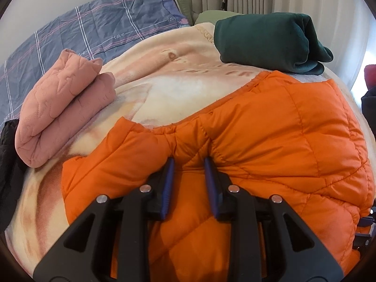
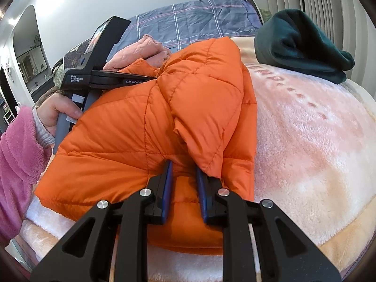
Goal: Fold large clothes
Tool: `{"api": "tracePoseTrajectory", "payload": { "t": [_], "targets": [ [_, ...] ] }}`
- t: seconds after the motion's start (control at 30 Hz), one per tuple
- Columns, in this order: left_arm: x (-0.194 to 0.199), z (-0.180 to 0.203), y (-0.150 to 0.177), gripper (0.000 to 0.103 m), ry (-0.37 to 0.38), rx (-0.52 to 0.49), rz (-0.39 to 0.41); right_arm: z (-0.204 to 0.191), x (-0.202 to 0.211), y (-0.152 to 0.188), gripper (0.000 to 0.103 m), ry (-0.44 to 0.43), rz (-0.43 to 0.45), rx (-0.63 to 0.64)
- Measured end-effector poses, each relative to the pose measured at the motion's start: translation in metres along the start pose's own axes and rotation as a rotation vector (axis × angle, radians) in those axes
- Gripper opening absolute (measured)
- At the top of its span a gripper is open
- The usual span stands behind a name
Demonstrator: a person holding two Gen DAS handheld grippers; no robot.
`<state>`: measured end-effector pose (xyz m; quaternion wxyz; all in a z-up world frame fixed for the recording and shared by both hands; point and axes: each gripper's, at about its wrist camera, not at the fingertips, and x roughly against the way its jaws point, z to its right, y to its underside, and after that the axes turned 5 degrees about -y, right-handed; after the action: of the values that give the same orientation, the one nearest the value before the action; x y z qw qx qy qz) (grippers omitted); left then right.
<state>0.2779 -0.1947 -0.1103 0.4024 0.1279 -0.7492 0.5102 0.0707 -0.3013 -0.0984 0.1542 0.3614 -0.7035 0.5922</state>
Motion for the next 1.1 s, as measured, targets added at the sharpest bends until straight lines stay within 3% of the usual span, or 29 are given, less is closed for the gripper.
{"api": "tracePoseTrajectory", "payload": {
  "t": [0.2,0.37,0.47,0.63,0.7,0.73,0.83,1.1],
  "targets": [
    [0.001,0.002,-0.002,0.028,-0.015,-0.010,-0.003,-0.004,0.002,0.000,0.020,0.014,-0.001,0.010],
    [0.022,0.010,-0.011,0.029,-0.070,-0.039,0.004,-0.012,0.004,0.001,0.021,0.037,0.001,0.019],
    [0.047,0.022,-0.023,0.029,-0.021,-0.050,0.057,-0.015,0.005,0.001,0.021,0.043,0.000,0.023],
    [0.078,0.072,-0.049,0.056,0.098,-0.185,0.157,-0.017,0.005,-0.001,0.022,0.038,-0.006,0.020],
    [0.062,0.100,-0.056,0.061,0.052,-0.288,0.131,-0.017,0.005,-0.001,0.022,0.038,-0.004,0.018],
    [0.037,0.111,-0.055,0.066,0.007,-0.335,0.074,-0.017,0.006,-0.001,0.022,0.038,-0.002,0.016],
    [-0.014,0.113,-0.051,0.067,-0.007,-0.302,-0.047,-0.015,0.007,-0.001,0.023,0.043,0.008,0.007],
    [-0.023,0.105,-0.045,0.068,0.024,-0.256,-0.042,-0.012,0.004,-0.002,0.023,0.037,0.006,0.011]
  ]
}}
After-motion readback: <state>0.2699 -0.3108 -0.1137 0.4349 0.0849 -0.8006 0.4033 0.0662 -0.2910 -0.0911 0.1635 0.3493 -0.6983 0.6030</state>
